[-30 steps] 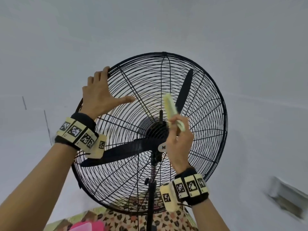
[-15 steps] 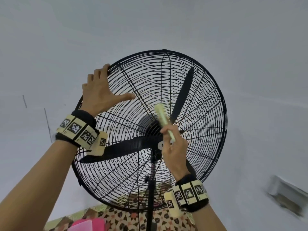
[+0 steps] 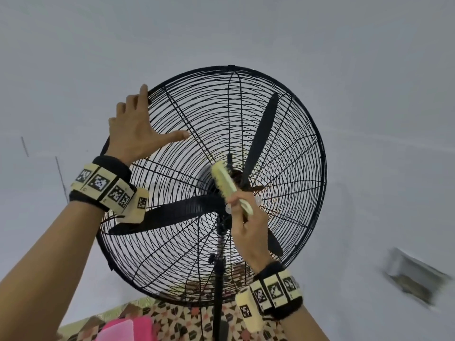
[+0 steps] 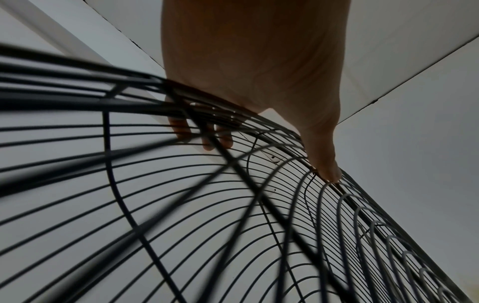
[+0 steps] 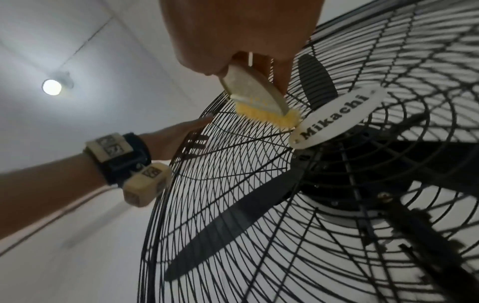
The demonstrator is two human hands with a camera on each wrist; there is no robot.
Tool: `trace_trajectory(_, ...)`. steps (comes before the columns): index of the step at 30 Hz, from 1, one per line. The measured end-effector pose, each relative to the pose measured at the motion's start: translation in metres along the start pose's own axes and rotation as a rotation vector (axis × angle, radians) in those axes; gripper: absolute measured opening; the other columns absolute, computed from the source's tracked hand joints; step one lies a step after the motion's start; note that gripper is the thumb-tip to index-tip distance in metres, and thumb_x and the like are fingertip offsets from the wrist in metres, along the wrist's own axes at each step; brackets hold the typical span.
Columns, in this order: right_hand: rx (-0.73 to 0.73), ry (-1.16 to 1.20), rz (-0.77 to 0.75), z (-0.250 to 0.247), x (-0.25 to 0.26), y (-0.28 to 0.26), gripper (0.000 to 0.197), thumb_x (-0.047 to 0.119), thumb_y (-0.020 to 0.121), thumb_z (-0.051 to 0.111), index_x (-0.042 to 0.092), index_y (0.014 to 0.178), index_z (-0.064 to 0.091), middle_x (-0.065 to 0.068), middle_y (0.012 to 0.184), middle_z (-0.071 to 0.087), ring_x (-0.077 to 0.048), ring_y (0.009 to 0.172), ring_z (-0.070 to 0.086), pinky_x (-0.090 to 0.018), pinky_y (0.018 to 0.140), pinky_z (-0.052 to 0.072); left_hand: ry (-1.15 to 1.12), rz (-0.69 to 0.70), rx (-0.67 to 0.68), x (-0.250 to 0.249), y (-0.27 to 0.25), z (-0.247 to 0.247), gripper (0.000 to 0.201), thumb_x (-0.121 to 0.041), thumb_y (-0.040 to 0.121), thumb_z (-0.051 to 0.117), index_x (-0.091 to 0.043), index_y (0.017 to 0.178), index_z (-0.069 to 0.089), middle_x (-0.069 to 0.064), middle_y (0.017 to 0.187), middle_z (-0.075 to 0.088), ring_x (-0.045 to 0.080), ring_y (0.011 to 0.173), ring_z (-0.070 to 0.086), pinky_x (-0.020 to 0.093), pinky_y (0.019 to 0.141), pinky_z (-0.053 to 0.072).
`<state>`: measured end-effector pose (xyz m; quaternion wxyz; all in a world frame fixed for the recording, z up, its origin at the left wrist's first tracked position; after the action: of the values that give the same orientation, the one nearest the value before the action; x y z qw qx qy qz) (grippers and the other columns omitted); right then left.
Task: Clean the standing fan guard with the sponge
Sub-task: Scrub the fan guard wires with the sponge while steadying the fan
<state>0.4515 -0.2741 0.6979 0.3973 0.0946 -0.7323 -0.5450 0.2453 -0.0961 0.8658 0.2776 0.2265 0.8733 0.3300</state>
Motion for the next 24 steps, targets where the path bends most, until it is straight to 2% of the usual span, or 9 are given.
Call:
trace_trajectory(4,-0.282,-0.009,0.087,-0.031,-0.015,0.0,0.024,0.018,0.104,0.053,0.042,0.105,0.056,0.02,0.091,0.068,-0.005,0.058,0.061,-0.02,0.043,0.048,0.004,0.011,-0.006,-0.005,-0.002,0.0,0.142,-0.094,0.062,0.062,-0.016,0.166,0.007,0.016,0.159,0.034,0.041,0.144,0.034,0.067,0.108,0.038)
trace_trajectory(5,-0.269,-0.033,0.088,-0.029,-0.019,-0.001,0.021,0.019,0.104,0.053,0.04,0.105,0.056,0.018,0.09,0.068,-0.003,0.058,0.061,-0.016,0.043,0.045,0.005,0.01,-0.008,-0.005,-0.002,0.0,0.142,-0.094,0.062,0.063,-0.016,0.166,0.007,0.016,0.159,0.034,0.041,0.144,0.034,0.067,0.108,0.038)
trace_trajectory(8,-0.064,-0.038,0.005,-0.009,-0.015,-0.011,0.011,0.023,0.102,0.049,0.03,0.105,0.057,0.007,0.097,0.071,0.006,0.06,0.057,-0.006,0.05,0.04,-0.006,-0.002,-0.009,-0.002,-0.002,0.0,0.141,-0.094,0.061,0.064,-0.017,0.166,0.009,0.015,0.16,0.034,0.041,0.145,0.033,0.068,0.109,0.037)
trace_trajectory(9,-0.026,-0.025,-0.007,-0.007,-0.013,-0.014,0.011,0.024,0.102,0.049,0.031,0.105,0.056,0.012,0.1,0.07,0.004,0.06,0.057,-0.006,0.05,0.04,-0.017,-0.004,-0.015,-0.001,-0.001,-0.001,0.14,-0.094,0.061,0.065,-0.017,0.165,0.011,0.015,0.159,0.035,0.041,0.145,0.033,0.069,0.109,0.037)
trace_trajectory(11,-0.085,-0.008,0.031,-0.018,-0.014,-0.015,0.015,0.024,0.103,0.049,0.038,0.104,0.056,0.024,0.096,0.067,-0.001,0.058,0.057,-0.011,0.048,0.042,-0.039,0.001,-0.025,-0.002,-0.003,-0.002,0.139,-0.093,0.06,0.066,-0.018,0.165,0.014,0.015,0.158,0.036,0.04,0.144,0.034,0.069,0.109,0.036)
trace_trajectory(14,-0.249,0.0,0.137,-0.039,-0.029,-0.017,0.012,0.026,0.104,0.052,0.037,0.104,0.057,0.023,0.095,0.066,-0.008,0.06,0.059,-0.026,0.046,0.048,-0.043,0.005,-0.035,-0.007,-0.005,-0.003,0.139,-0.093,0.058,0.067,-0.019,0.164,0.016,0.015,0.158,0.036,0.039,0.144,0.036,0.068,0.109,0.036)
trace_trajectory(19,-0.089,-0.028,0.048,-0.026,-0.012,-0.017,0.027,0.01,0.104,0.053,0.037,0.103,0.055,0.035,0.1,0.063,-0.004,0.056,0.057,-0.015,0.044,0.043,-0.038,-0.008,-0.046,-0.01,-0.007,-0.004,0.139,-0.093,0.057,0.065,-0.018,0.164,0.017,0.016,0.157,0.036,0.039,0.142,0.035,0.066,0.109,0.037)
trace_trajectory(22,-0.22,-0.071,0.062,-0.034,-0.019,-0.017,0.028,0.006,0.102,0.054,0.033,0.105,0.056,0.033,0.101,0.064,-0.006,0.055,0.055,-0.02,0.044,0.043,-0.03,-0.004,-0.045,-0.012,-0.007,-0.004,0.139,-0.092,0.058,0.066,-0.017,0.165,0.017,0.016,0.157,0.036,0.04,0.142,0.035,0.066,0.108,0.037)
trace_trajectory(24,-0.216,-0.096,0.099,-0.029,-0.028,-0.018,0.02,0.013,0.104,0.052,0.033,0.106,0.056,0.027,0.093,0.067,-0.003,0.054,0.056,-0.013,0.044,0.04,-0.032,-0.001,-0.049,-0.011,-0.007,-0.003,0.139,-0.093,0.058,0.066,-0.018,0.164,0.017,0.016,0.157,0.036,0.04,0.142,0.036,0.066,0.108,0.037)
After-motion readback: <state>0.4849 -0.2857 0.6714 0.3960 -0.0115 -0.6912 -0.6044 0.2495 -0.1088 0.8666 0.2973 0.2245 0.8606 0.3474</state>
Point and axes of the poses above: each hand's wrist, its own y-axis towards the middle knuckle, its own z-axis out of the palm, x = y × z, the point moved 10 cm from there along y, towards the middle knuckle
